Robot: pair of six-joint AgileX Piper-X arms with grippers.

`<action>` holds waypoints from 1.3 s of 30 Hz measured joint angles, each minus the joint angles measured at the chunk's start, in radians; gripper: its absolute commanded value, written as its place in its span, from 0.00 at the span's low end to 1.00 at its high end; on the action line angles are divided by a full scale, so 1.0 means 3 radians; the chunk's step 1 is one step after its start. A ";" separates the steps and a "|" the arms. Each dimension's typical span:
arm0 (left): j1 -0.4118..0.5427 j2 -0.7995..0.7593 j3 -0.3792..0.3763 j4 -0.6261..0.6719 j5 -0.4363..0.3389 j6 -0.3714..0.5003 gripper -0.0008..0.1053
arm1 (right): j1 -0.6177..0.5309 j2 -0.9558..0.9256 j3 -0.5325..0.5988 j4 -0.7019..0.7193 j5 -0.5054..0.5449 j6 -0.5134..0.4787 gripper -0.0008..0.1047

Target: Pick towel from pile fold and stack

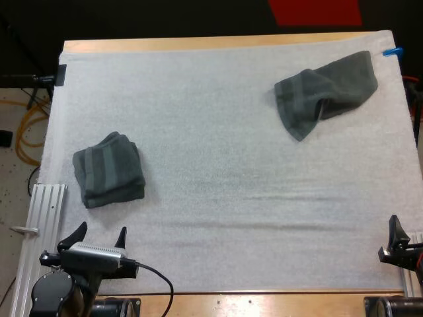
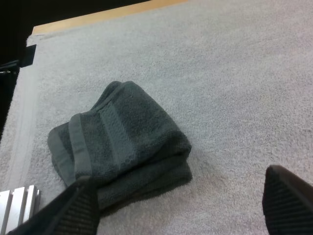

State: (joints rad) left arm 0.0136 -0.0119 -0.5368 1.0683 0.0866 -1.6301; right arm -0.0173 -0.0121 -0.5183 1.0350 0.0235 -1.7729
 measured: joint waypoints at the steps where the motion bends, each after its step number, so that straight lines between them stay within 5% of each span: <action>1: 0.0000 0.0000 0.0000 0.0000 0.0000 0.0000 0.64 | 0.0000 0.0000 0.0000 0.0000 0.0000 0.0000 0.71; 10: 0.0000 0.0000 -0.0038 -0.0110 0.0300 -0.0187 0.64 | 0.0000 0.0040 -0.0034 -0.0008 -0.0016 0.0247 0.71; 16: -0.0093 0.0556 -0.0481 -0.0515 0.0598 -0.0223 0.64 | 0.0000 0.0451 -0.0320 -0.0183 -0.0245 0.0382 0.71; 28: -0.1202 0.2157 -0.1380 -0.0681 0.0727 -0.0224 0.64 | 0.0000 0.1793 -0.1147 -0.0315 -0.1303 0.0599 0.71; 39: -0.1404 0.2778 -0.1551 -0.0801 0.0749 -0.0224 0.64 | 0.0000 0.3489 -0.1307 -0.1534 -0.1203 0.0949 0.71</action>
State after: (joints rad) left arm -0.4076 0.8216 -1.0022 0.8280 0.3113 -1.6973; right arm -0.0173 1.0347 -0.9104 0.5749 -0.3375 -1.4882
